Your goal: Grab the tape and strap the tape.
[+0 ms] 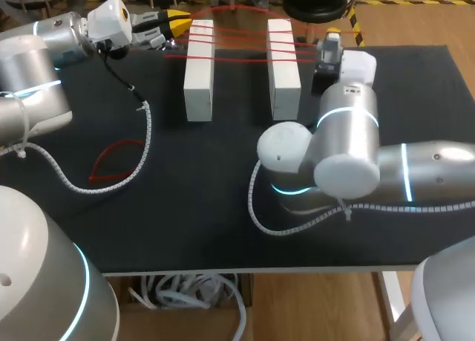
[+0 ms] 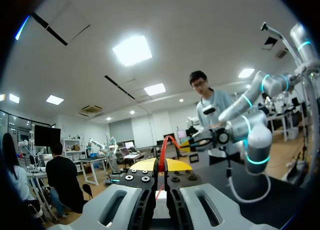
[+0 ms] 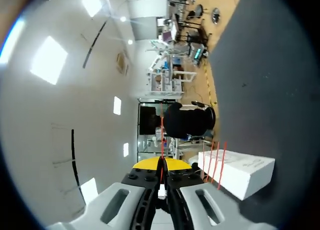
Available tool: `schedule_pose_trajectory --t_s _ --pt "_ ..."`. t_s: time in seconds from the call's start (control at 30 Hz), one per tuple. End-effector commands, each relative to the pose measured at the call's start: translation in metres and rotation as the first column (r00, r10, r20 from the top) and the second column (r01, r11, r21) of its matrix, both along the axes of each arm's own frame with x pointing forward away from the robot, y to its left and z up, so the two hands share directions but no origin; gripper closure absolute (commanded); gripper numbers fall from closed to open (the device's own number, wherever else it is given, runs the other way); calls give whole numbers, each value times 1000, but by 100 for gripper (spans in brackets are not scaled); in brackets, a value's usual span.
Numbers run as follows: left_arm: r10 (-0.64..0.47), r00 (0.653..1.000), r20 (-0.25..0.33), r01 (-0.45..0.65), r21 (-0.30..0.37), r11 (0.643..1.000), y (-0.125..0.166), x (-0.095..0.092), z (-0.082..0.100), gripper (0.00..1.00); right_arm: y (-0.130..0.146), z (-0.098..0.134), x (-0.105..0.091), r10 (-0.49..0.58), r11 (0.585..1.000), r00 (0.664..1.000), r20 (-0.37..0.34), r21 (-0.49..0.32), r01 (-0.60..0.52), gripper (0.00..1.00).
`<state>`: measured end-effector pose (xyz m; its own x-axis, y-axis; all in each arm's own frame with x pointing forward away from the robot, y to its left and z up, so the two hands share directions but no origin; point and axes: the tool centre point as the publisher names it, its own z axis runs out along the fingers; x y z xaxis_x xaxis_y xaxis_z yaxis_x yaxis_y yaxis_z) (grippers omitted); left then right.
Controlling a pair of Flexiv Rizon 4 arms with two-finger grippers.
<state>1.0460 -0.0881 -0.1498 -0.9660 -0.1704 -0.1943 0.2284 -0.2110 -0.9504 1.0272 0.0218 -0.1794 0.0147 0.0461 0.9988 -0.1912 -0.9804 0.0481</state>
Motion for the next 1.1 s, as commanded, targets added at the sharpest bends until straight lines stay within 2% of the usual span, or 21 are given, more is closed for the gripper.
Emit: schedule_pose_trajectory --t_s 0.03,0.17,0.23,1.1 --pt "-1 1000 3 1 -3 1000 0 1 -2 100 8 -7 -1 -23 984 998 61 -175 33 100" --pt "-1 1000 3 1 -3 1000 0 1 -2 100 12 -1 -2 -45 972 998 35 -228 52 100" --pt "-1 1000 3 1 -3 1000 0 1 -2 100 13 5 -2 -70 968 997 -13 -241 65 100" --pt "-1 1000 3 1 -3 1000 0 1 -2 100 13 5 -2 -70 968 997 -13 -241 65 100"
